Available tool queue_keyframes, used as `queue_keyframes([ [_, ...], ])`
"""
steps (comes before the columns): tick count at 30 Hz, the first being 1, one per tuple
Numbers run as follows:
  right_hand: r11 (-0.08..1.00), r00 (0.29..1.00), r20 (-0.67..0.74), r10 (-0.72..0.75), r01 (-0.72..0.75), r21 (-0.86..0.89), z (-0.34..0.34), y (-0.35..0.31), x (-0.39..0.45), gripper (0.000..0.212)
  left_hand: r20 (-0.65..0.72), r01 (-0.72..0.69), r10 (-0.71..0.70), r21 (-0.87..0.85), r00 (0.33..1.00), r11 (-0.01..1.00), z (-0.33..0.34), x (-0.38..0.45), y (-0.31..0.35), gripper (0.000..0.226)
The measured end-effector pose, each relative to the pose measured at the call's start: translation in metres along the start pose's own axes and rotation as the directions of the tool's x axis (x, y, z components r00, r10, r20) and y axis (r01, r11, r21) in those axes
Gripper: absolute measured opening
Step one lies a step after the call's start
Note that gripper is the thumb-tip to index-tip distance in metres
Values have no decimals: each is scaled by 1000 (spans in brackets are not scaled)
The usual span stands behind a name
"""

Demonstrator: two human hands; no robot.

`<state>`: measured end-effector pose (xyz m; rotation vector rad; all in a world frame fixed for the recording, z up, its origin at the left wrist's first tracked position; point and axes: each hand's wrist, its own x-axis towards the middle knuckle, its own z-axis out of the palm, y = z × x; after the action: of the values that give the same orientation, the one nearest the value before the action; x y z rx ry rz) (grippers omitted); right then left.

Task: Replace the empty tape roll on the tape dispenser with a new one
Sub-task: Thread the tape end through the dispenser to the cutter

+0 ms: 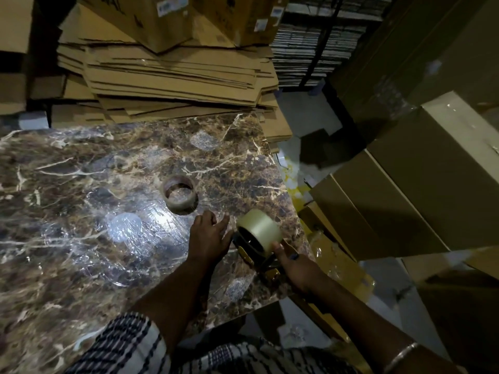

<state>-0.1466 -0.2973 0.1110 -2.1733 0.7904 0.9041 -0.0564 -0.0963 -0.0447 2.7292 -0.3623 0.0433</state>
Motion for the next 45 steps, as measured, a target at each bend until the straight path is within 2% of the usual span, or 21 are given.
queue_keyframes([
  [2, 997, 999, -37, -34, 32, -68, -2, -4, 3, 88, 3, -5, 5, 31, 1000, 999, -1, 1, 1, 49],
  [6, 996, 998, -44, -42, 38, -86, -4, -1, 10, 110, 24, -8, 6, 84, 1000, 996, 0, 0, 3, 52],
  [9, 998, 1000, -20, -23, 22, -66, 1, 9, 7, 117, 41, -1, -4, 117, 999, 993, -1, 1, 3, 54],
  [13, 997, 997, -33, 69, -70, -11, -15, 49, -6, 112, 35, 1, -4, 92, 999, 996, 1, 2, 2, 53],
  [15, 993, 991, -69, 117, -116, 16, -16, 64, -15, 102, 20, -6, 4, 94, 1000, 996, 2, 2, 2, 52],
  [17, 993, 992, -61, 107, -104, 47, -12, 74, -15, 96, 9, -16, 15, 82, 1000, 997, 4, 1, 2, 52],
  [20, 953, 995, 58, 83, -97, 287, -13, 85, -12, 90, 10, -19, 18, 88, 1000, 996, 5, 0, 1, 52],
  [22, 879, 972, 198, 127, -202, 432, -21, 86, -13, 85, 14, -18, 17, 88, 1000, 996, 5, 0, 1, 52],
  [24, 817, 942, 307, 138, -284, 502, -25, 86, -12, 84, 16, -15, 13, 94, 1000, 995, 3, -1, 3, 52],
  [30, 713, 876, 482, -7, -334, 617, -18, 95, 2, 96, 12, -33, 32, 99, 999, 994, -3, -5, 4, 51],
  [33, 669, 821, 564, -89, -371, 645, -9, 86, 14, 99, 33, -40, 40, 20, 999, 999, -9, -6, 2, 52],
  [39, 652, 748, 630, -210, -373, 660, 14, 61, 60, 97, 88, 65, -49, -190, 995, 980, -25, -25, -7, 48],
  [42, 618, 693, 658, -295, -387, 685, 22, 44, 74, 90, 86, 147, -123, -366, 989, 919, -31, -40, -6, 33],
  [45, 570, 652, 678, -339, -431, 699, 28, 34, 86, 88, 101, 262, -246, -523, 964, 811, -35, -53, 1, 28],
])
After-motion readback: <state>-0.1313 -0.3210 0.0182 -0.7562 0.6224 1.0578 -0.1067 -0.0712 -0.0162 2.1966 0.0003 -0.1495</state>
